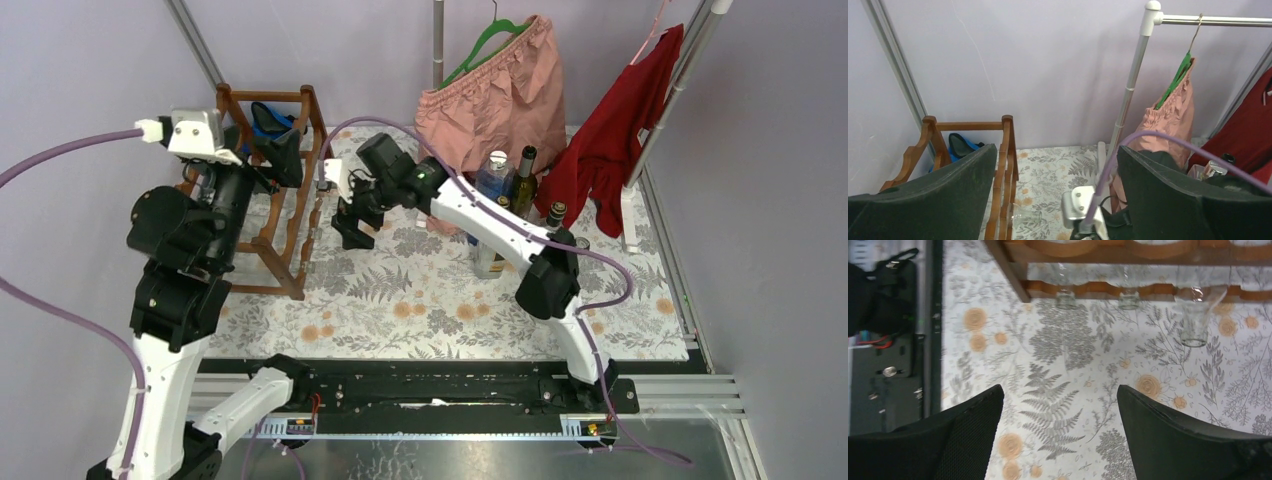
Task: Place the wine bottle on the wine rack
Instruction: Place the wine bottle in the wine rack, then move the wine rack to the corner of the board.
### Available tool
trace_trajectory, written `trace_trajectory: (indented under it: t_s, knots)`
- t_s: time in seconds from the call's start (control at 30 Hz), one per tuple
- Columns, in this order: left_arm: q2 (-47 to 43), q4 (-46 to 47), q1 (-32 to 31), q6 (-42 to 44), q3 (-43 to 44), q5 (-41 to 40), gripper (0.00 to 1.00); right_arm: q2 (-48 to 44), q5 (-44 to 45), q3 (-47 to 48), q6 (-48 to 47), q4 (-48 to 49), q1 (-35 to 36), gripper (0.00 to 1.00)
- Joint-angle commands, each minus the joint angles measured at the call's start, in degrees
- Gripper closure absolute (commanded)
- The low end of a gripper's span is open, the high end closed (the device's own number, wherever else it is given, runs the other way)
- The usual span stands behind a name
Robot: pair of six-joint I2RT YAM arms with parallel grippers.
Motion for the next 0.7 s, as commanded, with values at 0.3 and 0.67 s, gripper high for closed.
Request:
trace_trajectory:
  t_s: [0.3,0.67]
  knots:
    - [5.1,-4.65,0.06,-3.05,7.18,-4.77,0.03,17.87,-3.2,7.9,16.52,23.48,-6.48,0.15]
    - [8.57,-4.86,0.1,-2.7,7.16,-5.29,0.03,26.44,-5.06,8.96,35.57,35.63,-9.47,0.11]
